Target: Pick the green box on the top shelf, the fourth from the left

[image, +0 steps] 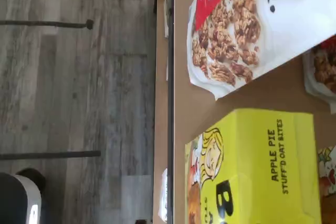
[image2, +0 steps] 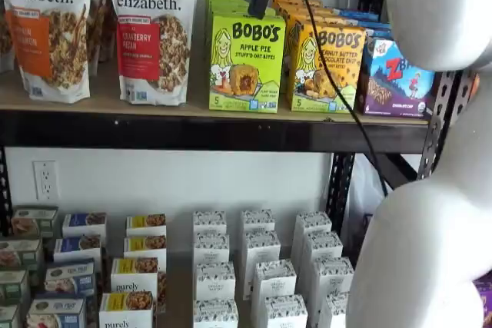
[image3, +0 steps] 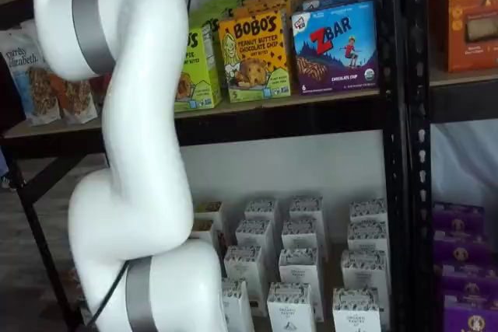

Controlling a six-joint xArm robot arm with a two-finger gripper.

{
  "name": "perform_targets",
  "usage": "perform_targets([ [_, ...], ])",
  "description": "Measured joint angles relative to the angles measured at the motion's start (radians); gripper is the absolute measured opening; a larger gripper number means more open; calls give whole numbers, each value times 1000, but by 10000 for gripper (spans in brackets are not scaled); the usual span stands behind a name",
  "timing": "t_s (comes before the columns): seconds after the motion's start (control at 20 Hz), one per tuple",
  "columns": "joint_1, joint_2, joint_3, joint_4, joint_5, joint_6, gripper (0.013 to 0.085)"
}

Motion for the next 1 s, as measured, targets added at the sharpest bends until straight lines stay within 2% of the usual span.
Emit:
perform_targets([
  [1.0,-5,6,71,-20,-88,-26,850],
])
